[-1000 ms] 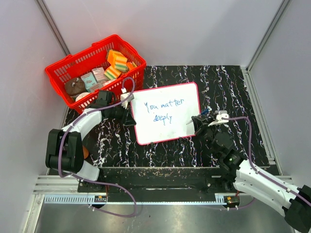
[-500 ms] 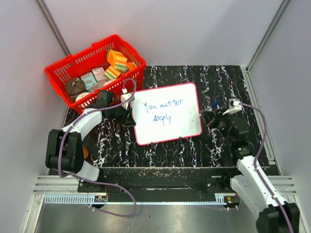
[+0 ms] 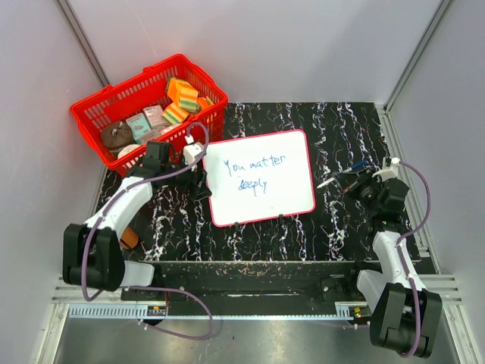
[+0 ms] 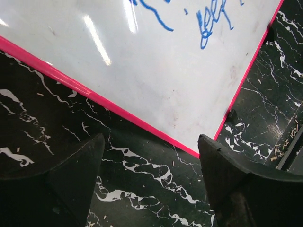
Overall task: Write a sentence on the whiteboard
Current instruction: Put down the whiteboard marker at the center of the board, then reset both arms
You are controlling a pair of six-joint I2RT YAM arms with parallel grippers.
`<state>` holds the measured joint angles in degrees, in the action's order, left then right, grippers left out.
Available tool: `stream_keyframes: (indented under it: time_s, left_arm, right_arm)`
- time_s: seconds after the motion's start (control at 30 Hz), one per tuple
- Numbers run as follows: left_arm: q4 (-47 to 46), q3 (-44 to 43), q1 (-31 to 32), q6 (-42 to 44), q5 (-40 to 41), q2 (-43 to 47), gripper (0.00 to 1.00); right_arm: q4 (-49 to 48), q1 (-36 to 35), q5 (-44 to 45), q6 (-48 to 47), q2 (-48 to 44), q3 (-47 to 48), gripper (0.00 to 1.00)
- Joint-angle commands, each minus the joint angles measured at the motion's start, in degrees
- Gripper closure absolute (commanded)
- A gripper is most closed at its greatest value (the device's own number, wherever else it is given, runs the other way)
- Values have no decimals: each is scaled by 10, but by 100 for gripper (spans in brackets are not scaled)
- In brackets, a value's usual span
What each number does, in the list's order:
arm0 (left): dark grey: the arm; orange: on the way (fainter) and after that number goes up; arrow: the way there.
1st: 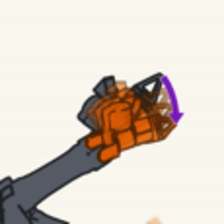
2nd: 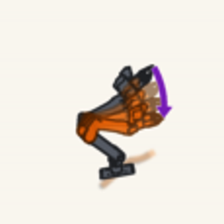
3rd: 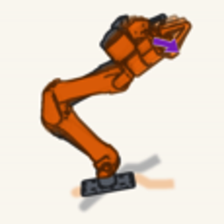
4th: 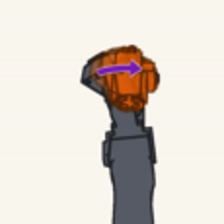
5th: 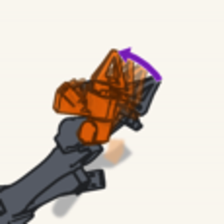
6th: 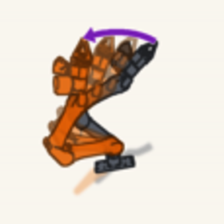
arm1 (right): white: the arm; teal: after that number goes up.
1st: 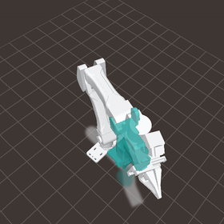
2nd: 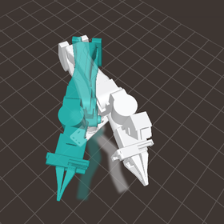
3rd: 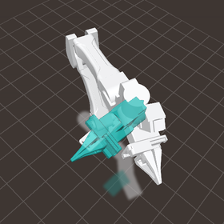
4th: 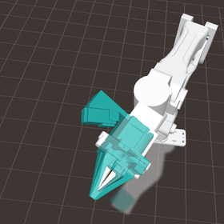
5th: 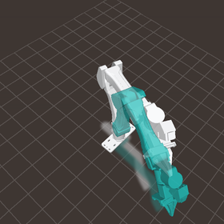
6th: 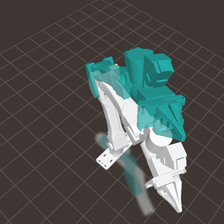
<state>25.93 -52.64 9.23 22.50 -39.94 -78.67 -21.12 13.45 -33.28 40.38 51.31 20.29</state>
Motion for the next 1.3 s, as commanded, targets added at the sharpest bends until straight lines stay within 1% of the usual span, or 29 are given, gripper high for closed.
stream_keyframes:
  time_s: [0.0, 0.07, 0.1, 0.13, 0.17, 0.2, 0.27, 0.33, 0.37, 0.43, 0.47, 0.5, 0.57, 0.6, 0.63, 0.77, 0.8, 0.87, 0.9, 0.93, 0.97, 1.0, 1.03, 1.1, 1.13, 1.27]
  left_arm:
    - [-18, 8, 1, 3, 16, 77, 14]
    - [-18, 9, 1, -3, 26, 115, 7]
    - [-17, 9, 1, -5, 29, 127, 5]
    - [-17, 6, 1, -6, 33, 150, 1]
    - [-14, 4, 1, -9, 38, 162, 1]
    - [-10, 0, 1, -12, 42, 183, 1]
    - [2, -15, 1, -18, 49, 201, 1]
    - [6, -22, 1, -33, 44, 226, 1]
    - [9, -28, 1, -38, 40, 233, 1]
    - [16, -31, 1, -43, 26, 249, 1]
    - [18, -33, 1, -42, 29, 252, 1]
    - [25, -33, 1, -44, 32, 256, 1]
    - [34, -38, 1, -61, 44, 267, 1]
    - [45, -43, 1, -64, 45, 268, 1]
    - [46, -44, 1, -72, 51, 275, 1]
    - [29, -36, 1, -101, 79, 295, 1]
    - [12, -32, 1, -108, 86, 299, 1]
    - [-10, -13, 1, -132, 121, 309, 1]
    - [-38, -8, 1, -140, 136, 310, 1]
    - [-47, 4, 2, -155, 178, 311, 1]
    - [-57, 9, 1, -165, 198, 310, 1]
    - [-75, 13, 2, -170, 218, 306, 1]
    - [-83, 17, 2, -177, 252, 302, 1]
    - [-103, 29, 2, -183, 283, 297, 1]
    - [-111, 33, 2, -189, 318, 295, 1]
    - [-154, 74, 2, -194, 374, 293, 1]
  right_arm:
    - [69, 4, 49, -35, 39, 40, 100]
    - [82, 4, 47, -40, 75, 48, 100]
    - [82, 4, 40, -41, 118, 56, 100]
    - [86, 5, 37, -42, 141, 61, 100]
    - [86, 5, 33, -41, 165, 65, 100]
    - [85, 5, 23, -43, 211, 75, 100]
    - [83, 5, 22, -43, 250, 83, 100]
    - [61, 7, 17, -34, 298, 81, 93]
    - [55, 8, 15, -30, 310, 82, 82]
    - [44, 9, 15, -24, 330, 80, 67]
    - [43, 9, 17, -22, 332, 79, 51]
    - [44, 9, 27, -21, 327, 77, 43]
    - [63, 9, 39, -22, 316, 80, 22]
    - [73, 9, 47, -24, 309, 85, 0]
    - [100, 9, 69, -28, 288, 88, 0]
    - [147, 9, 116, -31, 217, 97, 0]
    - [159, 9, 141, -36, 187, 105, 0]
    - [200, 9, 166, -57, 153, 116, 0]
    - [208, 9, 198, -66, 137, 127, 0]
    - [246, 9, 213, -73, 103, 133, 0]
    - [259, 8, 231, -93, 86, 138, 0]
    - [269, 9, 262, -102, 51, 142, 0]
    - [281, 8, 277, -110, 33, 144, 0]
    - [291, 8, 313, -135, -1, 144, 0]
    - [297, 8, 320, -144, -32, 145, 0]
    - [283, 8, 356, -196, -104, 125, 0]
